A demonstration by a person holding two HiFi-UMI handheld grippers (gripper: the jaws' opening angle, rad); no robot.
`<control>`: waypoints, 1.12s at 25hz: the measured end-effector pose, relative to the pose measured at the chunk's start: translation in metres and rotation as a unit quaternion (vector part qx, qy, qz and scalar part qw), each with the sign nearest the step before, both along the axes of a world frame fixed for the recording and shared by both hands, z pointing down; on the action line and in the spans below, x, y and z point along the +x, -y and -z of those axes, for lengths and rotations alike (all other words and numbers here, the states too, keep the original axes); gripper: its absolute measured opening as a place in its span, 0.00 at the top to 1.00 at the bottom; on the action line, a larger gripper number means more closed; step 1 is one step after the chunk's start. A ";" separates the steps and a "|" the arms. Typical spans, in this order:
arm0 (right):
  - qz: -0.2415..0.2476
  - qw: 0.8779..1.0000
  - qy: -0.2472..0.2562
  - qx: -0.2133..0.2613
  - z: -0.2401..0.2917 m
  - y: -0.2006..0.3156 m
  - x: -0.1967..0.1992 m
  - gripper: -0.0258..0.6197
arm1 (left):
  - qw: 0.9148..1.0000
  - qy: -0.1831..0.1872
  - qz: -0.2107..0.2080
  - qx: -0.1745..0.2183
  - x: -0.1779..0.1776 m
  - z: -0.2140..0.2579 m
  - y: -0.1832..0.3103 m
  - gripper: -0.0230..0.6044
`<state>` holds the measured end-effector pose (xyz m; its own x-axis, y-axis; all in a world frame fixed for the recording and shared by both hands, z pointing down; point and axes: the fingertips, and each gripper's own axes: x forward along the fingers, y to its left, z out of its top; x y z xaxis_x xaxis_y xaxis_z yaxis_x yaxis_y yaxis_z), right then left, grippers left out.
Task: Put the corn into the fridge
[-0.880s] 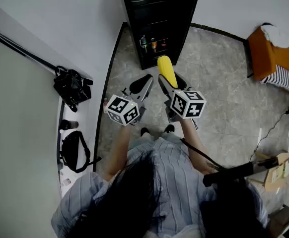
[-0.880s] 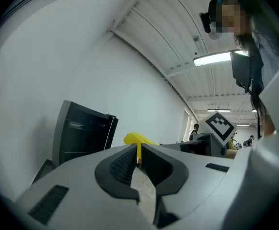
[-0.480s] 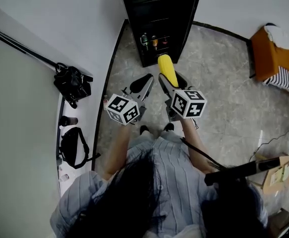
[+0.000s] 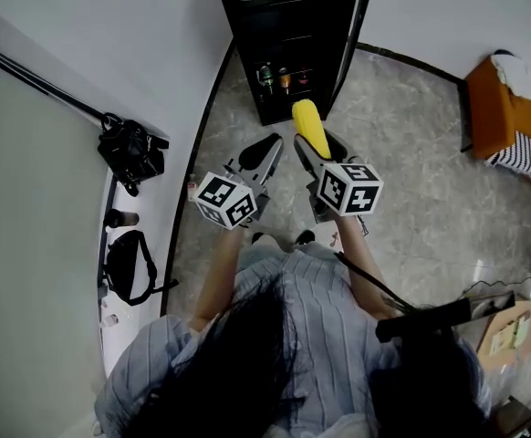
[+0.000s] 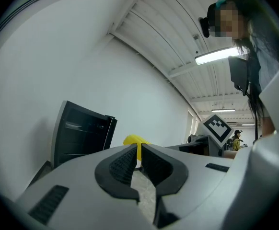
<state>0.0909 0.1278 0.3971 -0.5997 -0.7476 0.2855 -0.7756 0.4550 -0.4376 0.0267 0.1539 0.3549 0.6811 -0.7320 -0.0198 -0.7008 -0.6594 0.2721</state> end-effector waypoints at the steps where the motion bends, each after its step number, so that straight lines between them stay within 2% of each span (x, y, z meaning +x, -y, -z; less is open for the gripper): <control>1: 0.003 1.000 -0.001 0.000 -0.001 0.001 0.003 0.57 | 1.000 -0.001 0.001 0.001 0.003 0.000 0.001 0.93; 8: 0.013 1.000 0.005 -0.005 -0.009 -0.006 0.017 0.57 | 1.000 0.006 -0.004 0.003 0.024 -0.004 -0.008 0.93; 19: 0.011 1.000 0.015 -0.024 -0.021 0.001 0.028 0.57 | 1.000 0.019 -0.001 -0.013 0.028 -0.013 -0.002 0.93; 28: -0.006 0.999 0.012 -0.029 -0.024 0.033 0.028 0.57 | 1.000 0.015 -0.002 -0.016 0.018 -0.016 0.035 0.93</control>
<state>0.1193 0.0945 0.4216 -0.5977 -0.7373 0.3150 -0.7700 0.4184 -0.4818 0.0443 0.1190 0.3713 0.6840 -0.7291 0.0239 -0.7064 -0.6538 0.2711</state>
